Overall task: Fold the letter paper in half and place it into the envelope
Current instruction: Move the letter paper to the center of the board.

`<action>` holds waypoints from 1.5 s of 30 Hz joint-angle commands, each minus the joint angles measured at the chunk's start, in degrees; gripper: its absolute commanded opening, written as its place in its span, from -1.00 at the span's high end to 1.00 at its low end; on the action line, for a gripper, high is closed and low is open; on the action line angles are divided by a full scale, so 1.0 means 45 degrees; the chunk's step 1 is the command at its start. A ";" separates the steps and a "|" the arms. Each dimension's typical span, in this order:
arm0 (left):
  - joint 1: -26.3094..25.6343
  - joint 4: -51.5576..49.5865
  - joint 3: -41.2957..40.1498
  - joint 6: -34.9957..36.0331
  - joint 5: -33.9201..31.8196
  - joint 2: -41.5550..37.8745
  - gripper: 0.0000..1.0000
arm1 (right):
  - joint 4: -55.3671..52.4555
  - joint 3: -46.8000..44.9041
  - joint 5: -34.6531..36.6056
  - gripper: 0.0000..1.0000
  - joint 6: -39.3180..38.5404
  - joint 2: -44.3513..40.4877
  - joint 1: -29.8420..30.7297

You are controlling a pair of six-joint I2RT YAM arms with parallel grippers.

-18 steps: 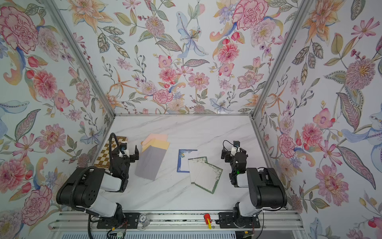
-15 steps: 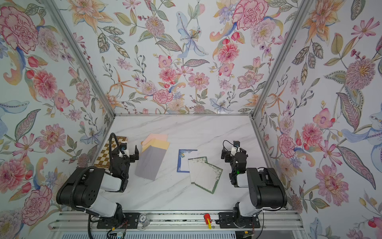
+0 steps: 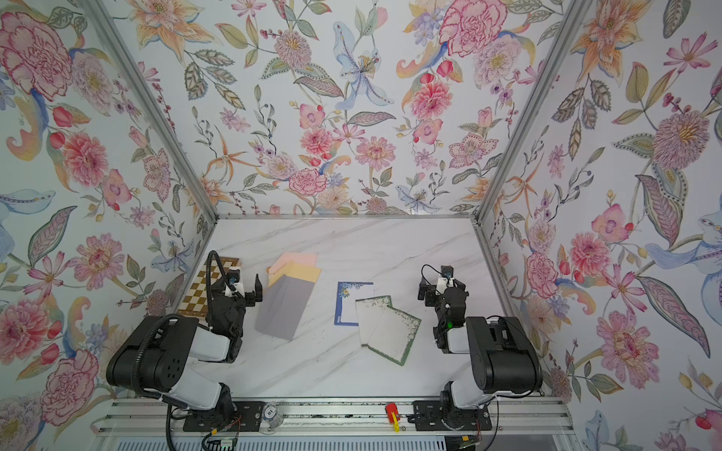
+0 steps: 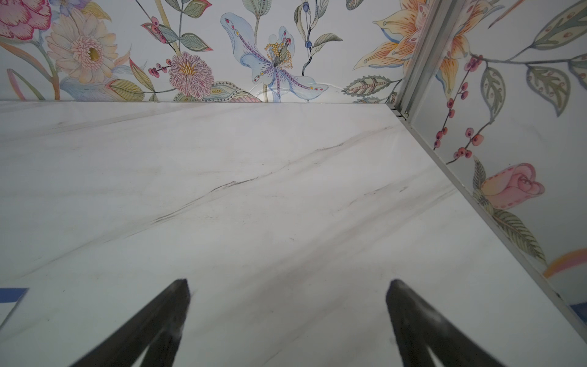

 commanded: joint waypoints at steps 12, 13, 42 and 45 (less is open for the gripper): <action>0.0117 0.0455 0.0217 0.0192 0.0094 0.0122 -0.99 | 0.0308 0.0269 0.0230 -0.98 -0.0142 0.0154 -0.0078; 0.0129 0.0446 0.0219 0.0187 0.0093 0.0130 -0.99 | 0.0308 0.0258 0.0230 -0.98 -0.0141 0.0150 -0.0078; -0.2097 -0.8470 -0.0540 -0.3260 -0.0969 -1.0331 -0.99 | -1.5123 0.4721 -0.4308 -0.98 0.3144 -0.5163 0.1309; -0.2926 -0.8479 -0.0442 -0.3903 -0.1083 -0.9369 -0.99 | -1.5645 0.4549 -0.4377 -0.98 0.3772 -0.4785 0.2319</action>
